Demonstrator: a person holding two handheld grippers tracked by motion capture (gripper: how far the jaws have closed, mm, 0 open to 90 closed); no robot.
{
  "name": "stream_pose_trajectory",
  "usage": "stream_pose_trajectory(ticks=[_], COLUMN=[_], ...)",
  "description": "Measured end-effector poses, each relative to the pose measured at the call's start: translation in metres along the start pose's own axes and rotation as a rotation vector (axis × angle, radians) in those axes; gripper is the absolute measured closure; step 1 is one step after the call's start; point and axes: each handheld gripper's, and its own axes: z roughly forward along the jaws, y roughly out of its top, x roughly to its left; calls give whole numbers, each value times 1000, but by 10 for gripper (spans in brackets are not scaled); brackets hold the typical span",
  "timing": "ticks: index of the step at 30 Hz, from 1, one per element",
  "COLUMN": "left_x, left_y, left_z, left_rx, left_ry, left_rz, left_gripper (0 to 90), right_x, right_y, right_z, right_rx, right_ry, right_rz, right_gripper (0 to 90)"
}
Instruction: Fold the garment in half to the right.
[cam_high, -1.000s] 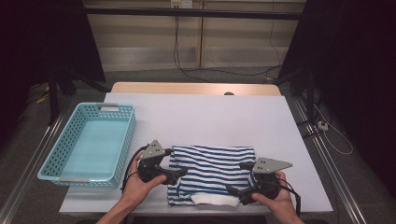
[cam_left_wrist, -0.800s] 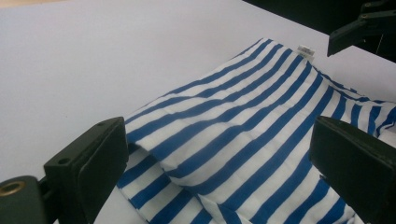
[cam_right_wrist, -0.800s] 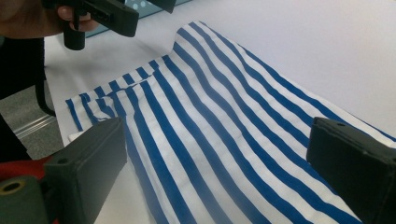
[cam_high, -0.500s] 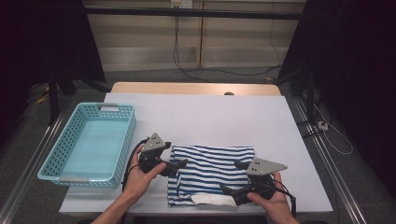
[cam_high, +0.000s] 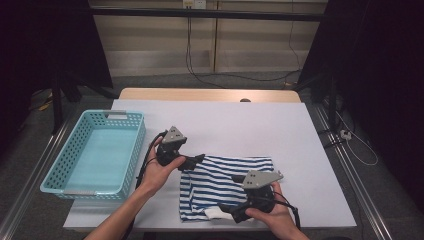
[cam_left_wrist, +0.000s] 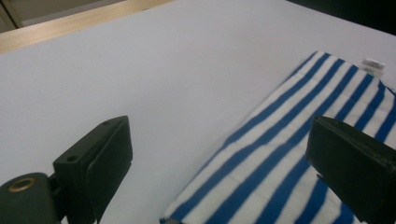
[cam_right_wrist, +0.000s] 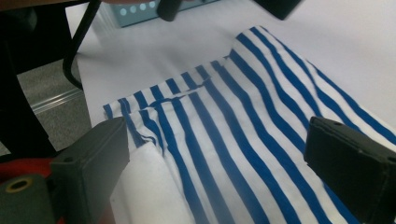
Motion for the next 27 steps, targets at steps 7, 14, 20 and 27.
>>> stream_pose_trajectory(ticks=[7,14,20,27], left_x=[11,12,17,21], left_y=[-10,-13,-15,-23], left_z=[8,11,9,9], left_rx=[36,76,88,105], left_ry=[-50,-52,-31,-33], left_rz=[-52,-67,-83,-82], left_gripper=[57,49,84,249], right_x=[12,26,32,37], right_y=[10,20,24,22], right_z=[21,43,58,68], right_rx=[65,131,148,181], right_ry=[62,131,191,202], right_rz=[-27,-56,-73,-93], right_gripper=[114,262,438,555])
